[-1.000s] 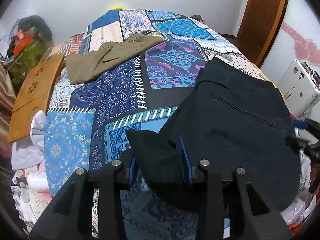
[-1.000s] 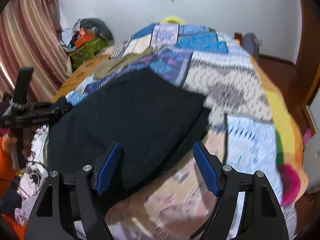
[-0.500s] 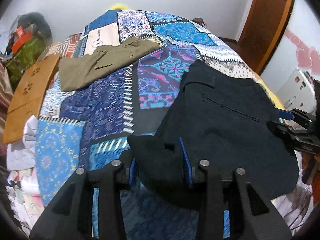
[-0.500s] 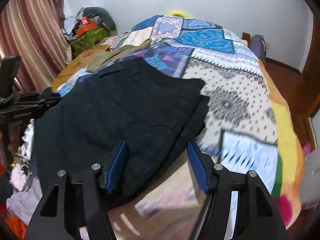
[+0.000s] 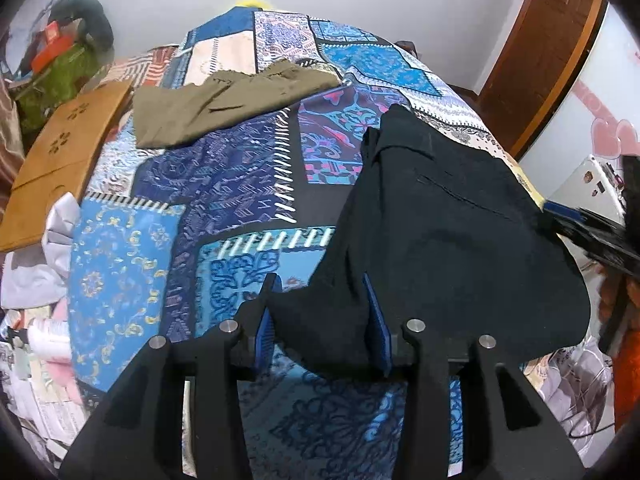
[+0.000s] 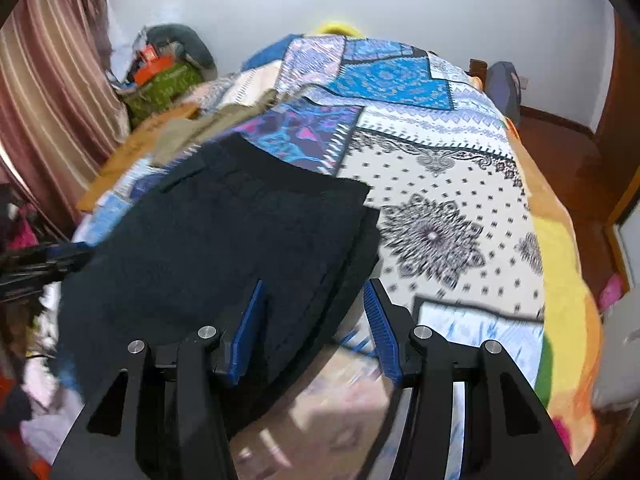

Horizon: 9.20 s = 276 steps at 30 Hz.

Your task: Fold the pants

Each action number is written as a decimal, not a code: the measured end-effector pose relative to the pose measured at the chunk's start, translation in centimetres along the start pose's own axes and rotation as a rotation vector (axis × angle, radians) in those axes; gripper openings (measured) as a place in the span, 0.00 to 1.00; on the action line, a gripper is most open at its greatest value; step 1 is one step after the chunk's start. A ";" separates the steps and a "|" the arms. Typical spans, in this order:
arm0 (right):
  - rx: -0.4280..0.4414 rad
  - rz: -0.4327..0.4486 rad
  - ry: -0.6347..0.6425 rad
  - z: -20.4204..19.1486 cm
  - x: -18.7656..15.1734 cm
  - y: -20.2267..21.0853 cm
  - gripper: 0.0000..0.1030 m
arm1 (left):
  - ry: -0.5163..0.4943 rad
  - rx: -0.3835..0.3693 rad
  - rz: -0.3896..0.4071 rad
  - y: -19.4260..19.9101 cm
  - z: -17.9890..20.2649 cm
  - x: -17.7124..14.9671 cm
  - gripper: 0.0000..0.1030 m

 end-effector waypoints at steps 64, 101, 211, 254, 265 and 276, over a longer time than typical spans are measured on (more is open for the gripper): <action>0.018 -0.071 0.067 0.9 -2.9 0.6 0.51 | -0.214 -0.023 -0.125 -3.8 1.1 3.3 0.40; 0.200 -0.111 -0.200 4.7 0.6 -5.5 0.82 | -0.161 -0.275 -0.241 -9.8 5.8 8.8 0.75; 0.186 0.081 0.220 -5.0 25.8 -22.6 0.35 | -0.017 0.072 0.098 -14.8 -17.1 23.6 0.40; 0.260 0.498 0.340 -13.2 14.1 5.9 0.43 | -0.122 0.128 0.588 16.7 -2.3 11.7 0.51; 0.230 0.630 0.319 -14.7 9.2 10.9 0.46 | -0.096 0.143 0.724 21.5 0.2 6.9 0.71; 0.148 0.662 0.275 -14.5 7.8 11.1 0.84 | -0.066 0.132 0.751 21.9 -0.2 6.1 0.97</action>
Point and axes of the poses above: each gripper's, at about its wrist camera, not at the fingertips, and y roughly against the way its jaws point, z to its right, x to its top, the point moved 1 cm from there along -y, roughly the way its jaws point
